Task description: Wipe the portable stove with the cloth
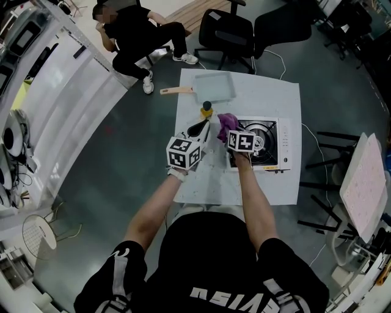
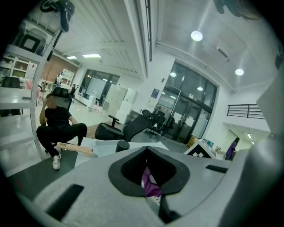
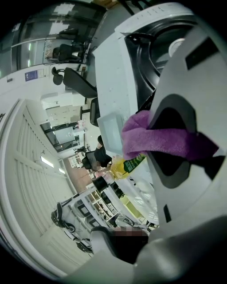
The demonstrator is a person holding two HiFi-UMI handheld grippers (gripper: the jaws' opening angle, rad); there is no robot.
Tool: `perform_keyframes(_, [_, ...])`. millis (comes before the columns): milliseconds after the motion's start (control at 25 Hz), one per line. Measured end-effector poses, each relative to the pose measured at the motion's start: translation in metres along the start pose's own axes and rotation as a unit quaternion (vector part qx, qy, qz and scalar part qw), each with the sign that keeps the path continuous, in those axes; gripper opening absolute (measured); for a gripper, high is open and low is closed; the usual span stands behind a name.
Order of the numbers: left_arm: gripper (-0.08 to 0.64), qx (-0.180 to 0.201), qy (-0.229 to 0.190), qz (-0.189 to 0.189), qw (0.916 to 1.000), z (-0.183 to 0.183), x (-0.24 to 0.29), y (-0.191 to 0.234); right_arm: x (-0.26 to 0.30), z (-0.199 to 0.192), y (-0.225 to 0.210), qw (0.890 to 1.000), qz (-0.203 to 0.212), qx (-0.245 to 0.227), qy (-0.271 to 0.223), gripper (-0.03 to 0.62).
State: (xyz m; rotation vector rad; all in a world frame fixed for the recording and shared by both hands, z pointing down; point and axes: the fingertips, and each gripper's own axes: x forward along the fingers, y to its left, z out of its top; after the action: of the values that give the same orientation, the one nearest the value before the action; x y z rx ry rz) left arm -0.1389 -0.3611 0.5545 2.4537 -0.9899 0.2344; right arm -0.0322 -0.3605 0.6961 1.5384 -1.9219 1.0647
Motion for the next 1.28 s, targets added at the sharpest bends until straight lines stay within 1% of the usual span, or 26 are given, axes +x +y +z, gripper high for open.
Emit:
perform_keyframes(280, [0.006,0.005,-0.008,-0.009,0.9999,0.006,-0.01,-0.008,-0.021,0.006,0.003,1.0,-0.003,-0.004,-0.021,0.101])
perform_keyframes(600, [0.006,0.013,-0.022,-0.025,0.9994,0.011,-0.042,-0.025,-0.069,0.01,0.012,0.997,-0.006,0.0,-0.071,0.101])
perform_keyframes(760, [0.006,0.019,-0.023,-0.035,0.9989,0.008,-0.053,-0.042,-0.098,0.008,0.011,0.996,-0.012,-0.002,-0.086,0.101])
perform_keyframes(880, [0.006,0.026,-0.022,-0.041,0.9986,0.007,-0.052,-0.058,-0.113,0.008,0.0,0.995,-0.007,-0.003,-0.1,0.101])
perform_keyframes(1040, [0.006,0.034,-0.027,-0.045,0.9981,0.014,-0.042,-0.074,-0.132,0.019,-0.019,0.994,-0.007,-0.008,-0.112,0.101])
perform_keyframes(1280, [0.006,0.036,-0.033,-0.037,0.9981,0.026,-0.006,-0.1,-0.144,0.039,-0.056,0.993,0.024,-0.024,-0.116,0.101])
